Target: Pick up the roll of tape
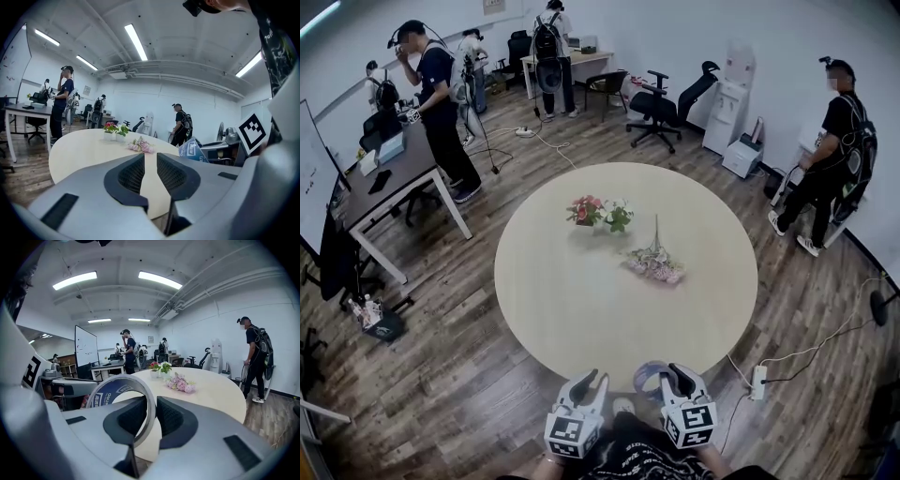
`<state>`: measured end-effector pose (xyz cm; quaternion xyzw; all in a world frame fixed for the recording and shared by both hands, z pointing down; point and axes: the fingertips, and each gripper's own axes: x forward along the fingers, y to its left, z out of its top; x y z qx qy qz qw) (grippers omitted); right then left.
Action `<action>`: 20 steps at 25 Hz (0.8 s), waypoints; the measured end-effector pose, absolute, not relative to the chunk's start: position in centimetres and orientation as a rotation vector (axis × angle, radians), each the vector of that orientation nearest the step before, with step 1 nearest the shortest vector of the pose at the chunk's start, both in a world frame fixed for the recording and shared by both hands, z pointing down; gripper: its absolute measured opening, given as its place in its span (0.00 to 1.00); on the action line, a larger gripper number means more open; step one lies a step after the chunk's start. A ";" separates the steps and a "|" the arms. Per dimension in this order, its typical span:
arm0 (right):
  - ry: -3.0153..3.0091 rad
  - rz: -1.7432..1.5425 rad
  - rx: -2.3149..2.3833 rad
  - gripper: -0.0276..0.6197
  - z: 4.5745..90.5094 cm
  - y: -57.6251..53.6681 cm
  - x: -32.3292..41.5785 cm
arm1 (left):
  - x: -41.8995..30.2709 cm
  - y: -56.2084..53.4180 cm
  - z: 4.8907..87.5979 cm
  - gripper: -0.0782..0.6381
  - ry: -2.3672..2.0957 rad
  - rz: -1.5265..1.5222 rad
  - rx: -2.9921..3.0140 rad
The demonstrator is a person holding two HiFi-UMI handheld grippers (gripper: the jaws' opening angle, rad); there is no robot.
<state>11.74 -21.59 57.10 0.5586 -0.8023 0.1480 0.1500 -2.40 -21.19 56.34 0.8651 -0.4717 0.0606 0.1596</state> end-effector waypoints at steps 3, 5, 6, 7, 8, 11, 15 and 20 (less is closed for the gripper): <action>-2.308 0.420 1.603 0.16 57.0 -21.5 11.6 | -2.1 -21.0 56.4 0.15 -1.317 0.165 2.479; -2.308 0.420 1.603 0.16 57.1 -21.4 11.6 | -1.9 -20.7 56.4 0.14 -1.295 0.168 2.493; -2.308 0.421 1.602 0.15 57.1 -21.3 11.6 | -1.7 -20.6 56.4 0.14 -1.286 0.173 2.500; -2.309 0.423 1.601 0.15 57.1 -21.2 11.5 | -1.6 -20.4 56.4 0.14 -1.279 0.178 2.507; -2.310 0.423 1.602 0.15 57.1 -21.2 11.5 | -1.5 -20.3 56.4 0.14 -1.273 0.182 2.512; -2.308 0.421 1.616 0.15 57.1 -21.2 11.7 | -1.3 -20.2 56.4 0.14 -1.267 0.187 2.519; -2.300 0.420 1.620 0.15 57.1 -21.2 11.9 | -1.4 -20.4 56.4 0.14 -1.273 0.188 2.518; -2.301 0.422 1.617 0.15 57.3 -21.2 11.8 | -1.7 -20.6 56.6 0.14 -1.279 0.194 2.499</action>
